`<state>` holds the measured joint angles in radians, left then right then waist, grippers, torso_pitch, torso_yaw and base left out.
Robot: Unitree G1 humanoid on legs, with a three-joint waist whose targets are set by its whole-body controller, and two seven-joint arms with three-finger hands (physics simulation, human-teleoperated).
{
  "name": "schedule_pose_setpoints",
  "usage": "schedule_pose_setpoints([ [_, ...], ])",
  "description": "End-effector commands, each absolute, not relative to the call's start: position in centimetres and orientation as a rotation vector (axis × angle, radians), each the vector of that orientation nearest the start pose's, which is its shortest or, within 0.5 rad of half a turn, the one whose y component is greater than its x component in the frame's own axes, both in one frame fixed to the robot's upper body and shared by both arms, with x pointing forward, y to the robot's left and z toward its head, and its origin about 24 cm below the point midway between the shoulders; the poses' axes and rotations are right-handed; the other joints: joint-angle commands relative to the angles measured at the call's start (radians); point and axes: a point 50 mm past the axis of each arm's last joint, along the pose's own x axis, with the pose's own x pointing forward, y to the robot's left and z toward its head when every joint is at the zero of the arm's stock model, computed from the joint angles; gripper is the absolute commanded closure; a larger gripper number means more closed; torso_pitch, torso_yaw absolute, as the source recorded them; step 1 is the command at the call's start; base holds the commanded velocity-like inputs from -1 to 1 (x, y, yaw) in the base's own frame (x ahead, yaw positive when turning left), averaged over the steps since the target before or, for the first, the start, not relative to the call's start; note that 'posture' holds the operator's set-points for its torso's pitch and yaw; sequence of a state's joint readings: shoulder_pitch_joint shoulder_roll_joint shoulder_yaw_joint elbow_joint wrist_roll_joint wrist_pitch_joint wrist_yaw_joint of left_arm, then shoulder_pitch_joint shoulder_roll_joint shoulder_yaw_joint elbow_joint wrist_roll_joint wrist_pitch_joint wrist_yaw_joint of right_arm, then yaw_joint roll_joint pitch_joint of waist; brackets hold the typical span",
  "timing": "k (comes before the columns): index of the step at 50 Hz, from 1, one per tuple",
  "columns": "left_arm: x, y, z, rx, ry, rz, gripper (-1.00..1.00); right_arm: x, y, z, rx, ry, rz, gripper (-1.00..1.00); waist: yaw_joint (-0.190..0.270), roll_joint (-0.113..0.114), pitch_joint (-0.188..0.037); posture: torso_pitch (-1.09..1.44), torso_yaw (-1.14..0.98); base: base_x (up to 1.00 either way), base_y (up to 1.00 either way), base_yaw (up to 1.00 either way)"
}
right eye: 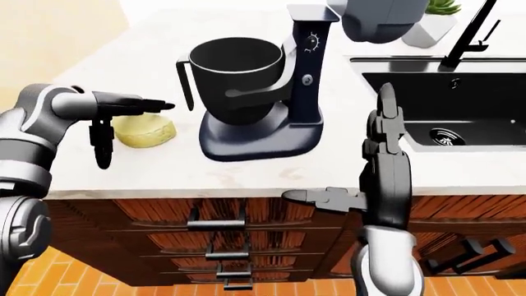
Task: Place the cheese in the stand mixer bowl.
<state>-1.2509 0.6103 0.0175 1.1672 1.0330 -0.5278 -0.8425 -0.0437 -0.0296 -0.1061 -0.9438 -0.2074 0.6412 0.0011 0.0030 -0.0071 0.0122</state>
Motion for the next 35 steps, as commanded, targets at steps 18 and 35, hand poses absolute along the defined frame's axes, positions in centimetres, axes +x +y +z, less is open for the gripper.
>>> schedule_pose_setpoints([
  [18, 39.0, 23.5, 22.8, 1.56, 0.341, -0.743, 1.0, 19.0, -17.9, 21.0, -0.179, -0.45, -0.239, -1.0, -0.003, 0.009, -0.03, 0.0, 0.0, 0.0, 0.0, 0.0],
  [35, 38.8, 23.7, 26.2, 1.558, 0.275, -0.692, 1.0, 18.8, -17.8, 21.3, -0.194, -0.456, -0.239, -1.0, -0.005, 0.007, -0.021, 0.0, 0.0, 0.0, 0.0, 0.0],
])
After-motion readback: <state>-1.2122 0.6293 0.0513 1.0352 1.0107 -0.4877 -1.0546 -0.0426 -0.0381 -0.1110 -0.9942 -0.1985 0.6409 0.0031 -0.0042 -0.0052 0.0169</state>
